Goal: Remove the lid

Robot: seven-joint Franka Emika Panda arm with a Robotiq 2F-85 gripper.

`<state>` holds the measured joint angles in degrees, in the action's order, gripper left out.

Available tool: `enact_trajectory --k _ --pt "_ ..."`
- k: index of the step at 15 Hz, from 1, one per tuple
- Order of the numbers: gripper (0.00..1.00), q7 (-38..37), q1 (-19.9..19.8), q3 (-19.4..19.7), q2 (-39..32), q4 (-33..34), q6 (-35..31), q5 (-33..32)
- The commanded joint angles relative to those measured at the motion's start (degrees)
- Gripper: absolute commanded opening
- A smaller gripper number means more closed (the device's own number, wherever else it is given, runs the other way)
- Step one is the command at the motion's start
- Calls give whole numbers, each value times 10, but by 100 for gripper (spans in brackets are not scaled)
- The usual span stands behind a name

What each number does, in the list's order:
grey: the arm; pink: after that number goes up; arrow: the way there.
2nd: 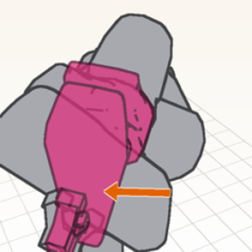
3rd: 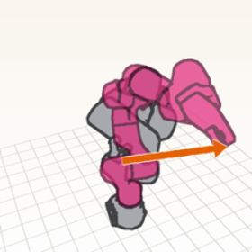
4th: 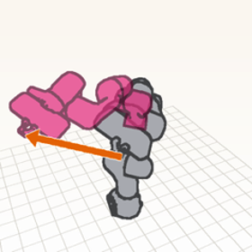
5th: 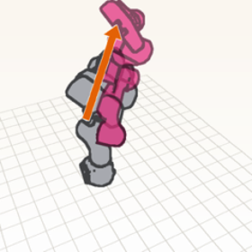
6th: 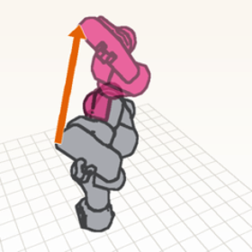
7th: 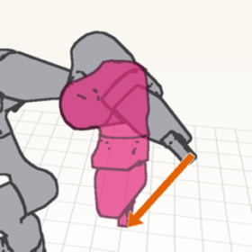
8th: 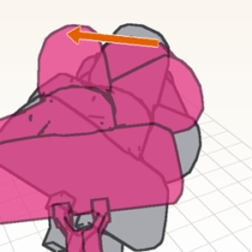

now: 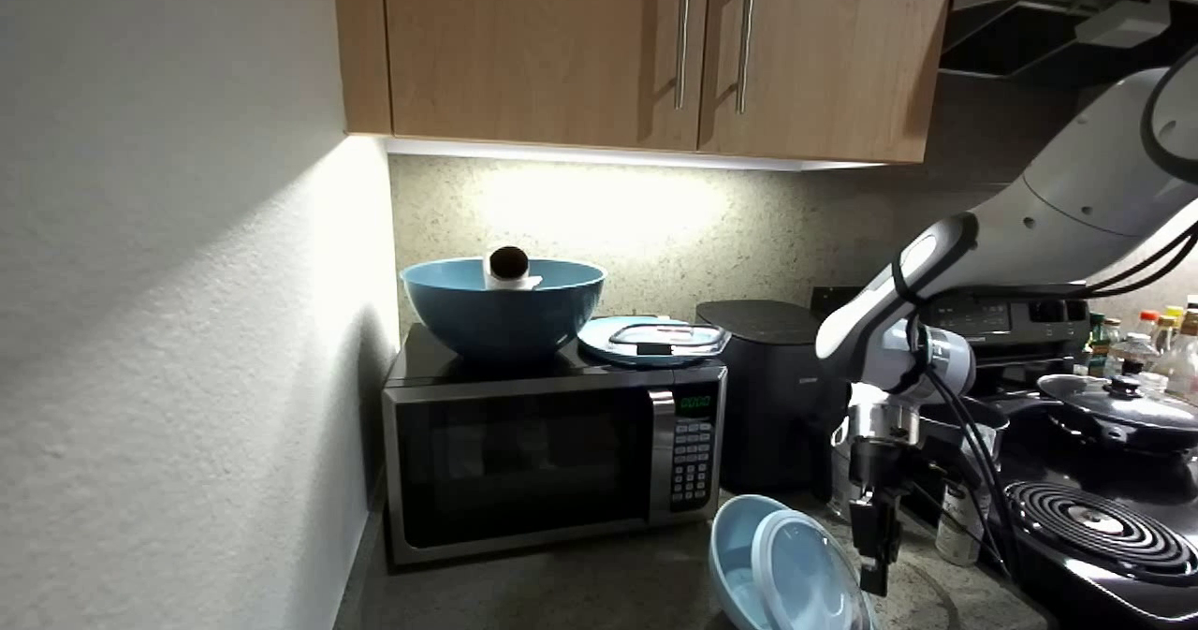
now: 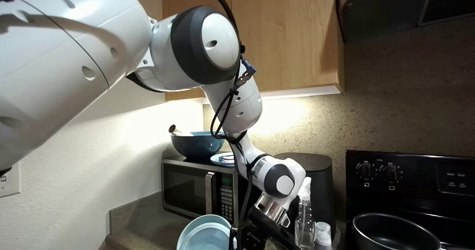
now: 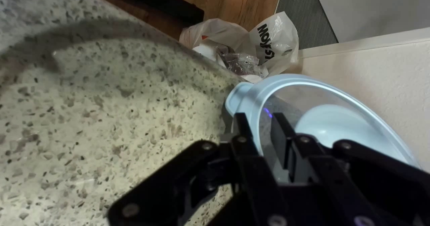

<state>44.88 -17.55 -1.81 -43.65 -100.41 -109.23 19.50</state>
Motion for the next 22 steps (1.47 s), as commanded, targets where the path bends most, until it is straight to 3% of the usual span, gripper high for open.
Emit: enact_trajectory --k 1,8,15,22 --pt "54 -4 -3 -3 -1 2 2 -2" --pt "98 27 -9 -6 -21 23 25 -16" --pt "100 73 -7 -4 -93 101 74 -72" --pt "100 44 3 -1 -88 88 48 -73"
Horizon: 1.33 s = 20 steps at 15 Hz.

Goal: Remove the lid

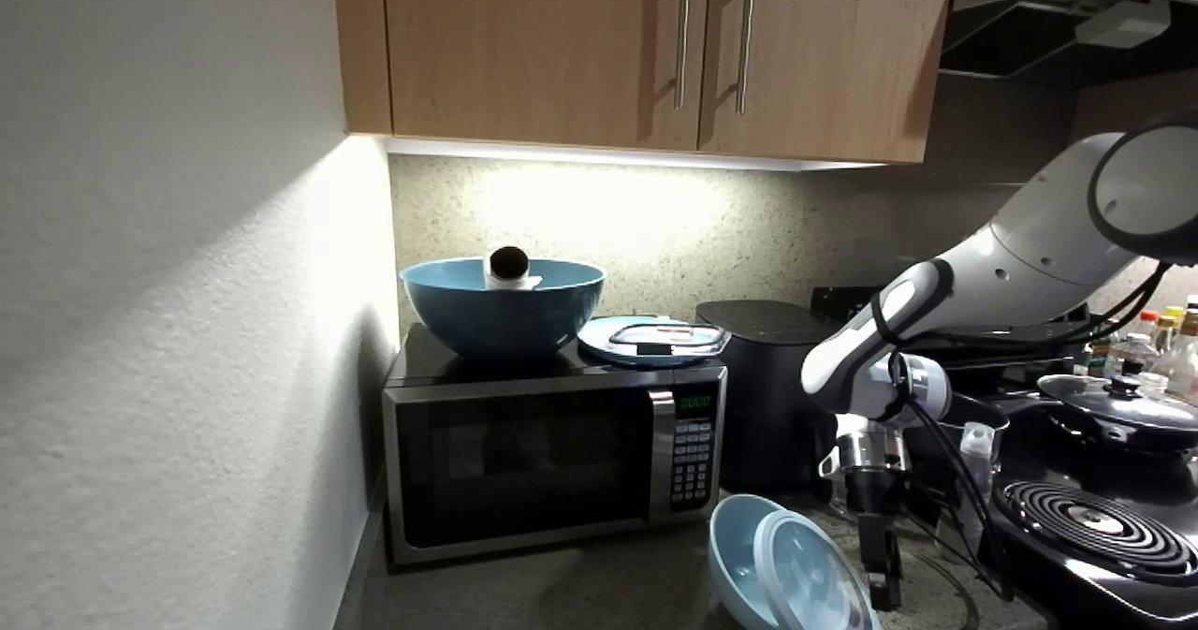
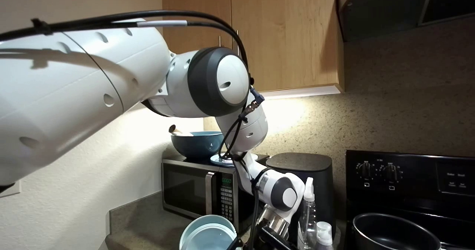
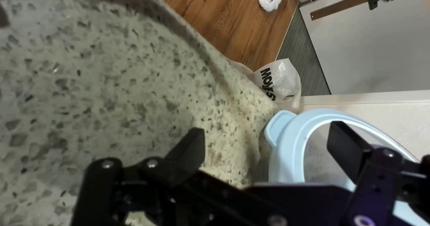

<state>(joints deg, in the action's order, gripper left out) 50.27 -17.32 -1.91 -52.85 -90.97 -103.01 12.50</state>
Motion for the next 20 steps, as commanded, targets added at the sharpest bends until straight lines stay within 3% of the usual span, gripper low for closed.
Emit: enact_trajectory --k 1,7,14,15,17,20 --pt "100 -12 -1 -1 5 -6 -13 -1" --pt "100 4 -13 -21 6 3 18 25" --pt "100 0 2 -56 35 -28 6 68" --pt "75 -3 4 -57 35 -29 3 74" --pt "68 -15 8 -59 43 -38 -13 91" --pt "47 -41 19 -59 76 -80 -104 132"
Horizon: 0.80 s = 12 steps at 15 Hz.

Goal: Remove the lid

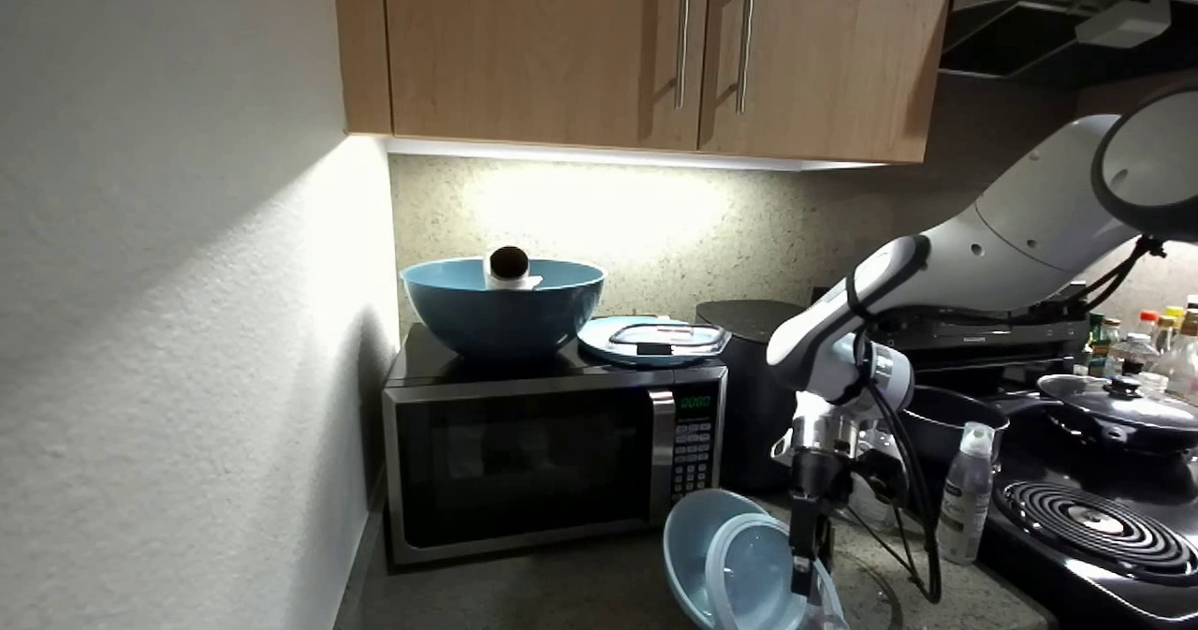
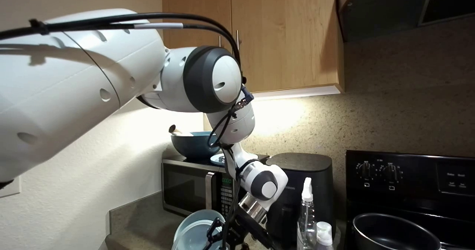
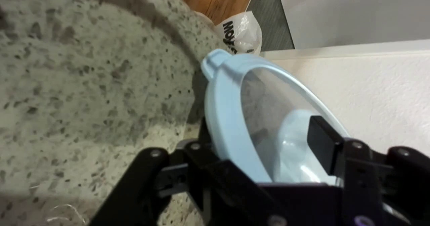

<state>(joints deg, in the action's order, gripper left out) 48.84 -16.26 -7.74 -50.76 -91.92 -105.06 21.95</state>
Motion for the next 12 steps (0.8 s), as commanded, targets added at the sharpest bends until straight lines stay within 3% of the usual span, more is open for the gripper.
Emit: enact_trajectory --k 1,7,12 --pt "42 -32 11 -3 64 -82 -108 51" --pt "5 -82 31 -11 144 -176 -202 111" --pt "2 -115 53 -11 184 -221 -235 123"
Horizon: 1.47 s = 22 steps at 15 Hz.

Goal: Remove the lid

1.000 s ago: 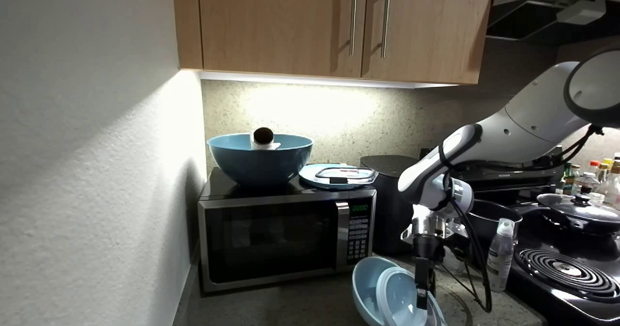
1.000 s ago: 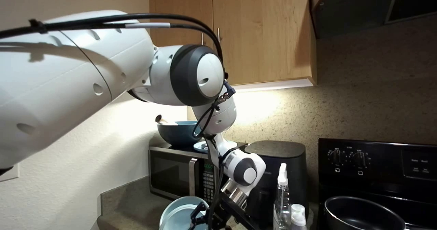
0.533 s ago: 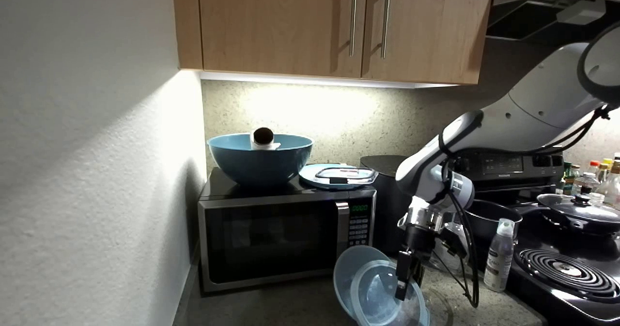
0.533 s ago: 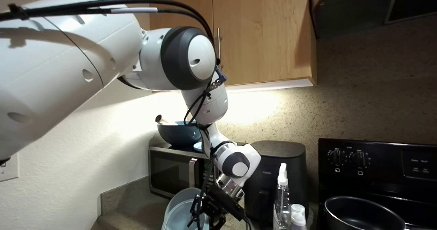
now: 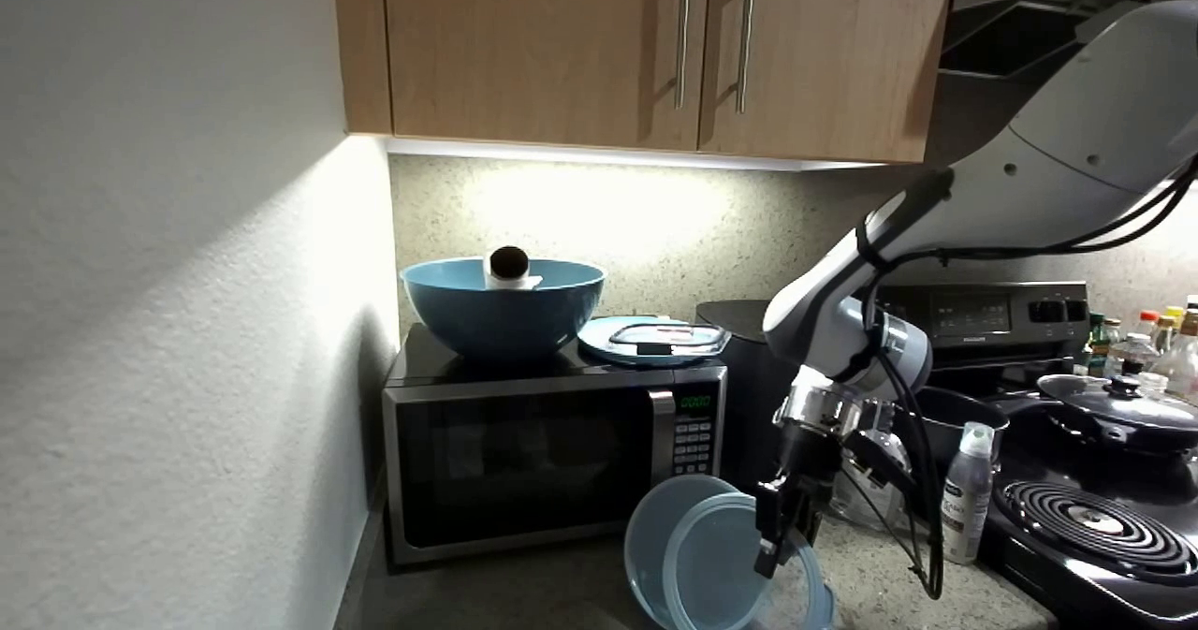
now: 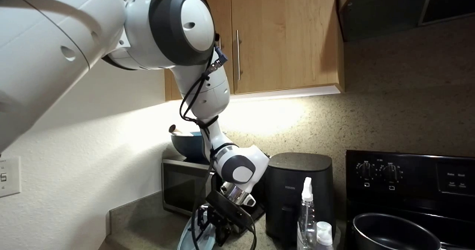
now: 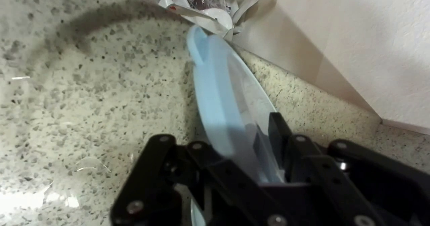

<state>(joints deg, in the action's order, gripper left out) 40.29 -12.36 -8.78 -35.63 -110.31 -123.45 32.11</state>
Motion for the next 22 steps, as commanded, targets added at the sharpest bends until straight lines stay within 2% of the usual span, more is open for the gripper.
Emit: enact_trajectory --k 1,5,7,13,19,22 --pt "4 -35 19 0 38 -43 -56 20" --pt "3 -64 29 -2 66 -72 -57 21" --pt "3 -70 26 -8 90 -93 -55 41" --pt "1 -93 49 1 169 -156 -111 104" --pt "2 -168 65 22 189 -174 -123 94" --pt "2 -208 75 37 180 -180 -164 90"
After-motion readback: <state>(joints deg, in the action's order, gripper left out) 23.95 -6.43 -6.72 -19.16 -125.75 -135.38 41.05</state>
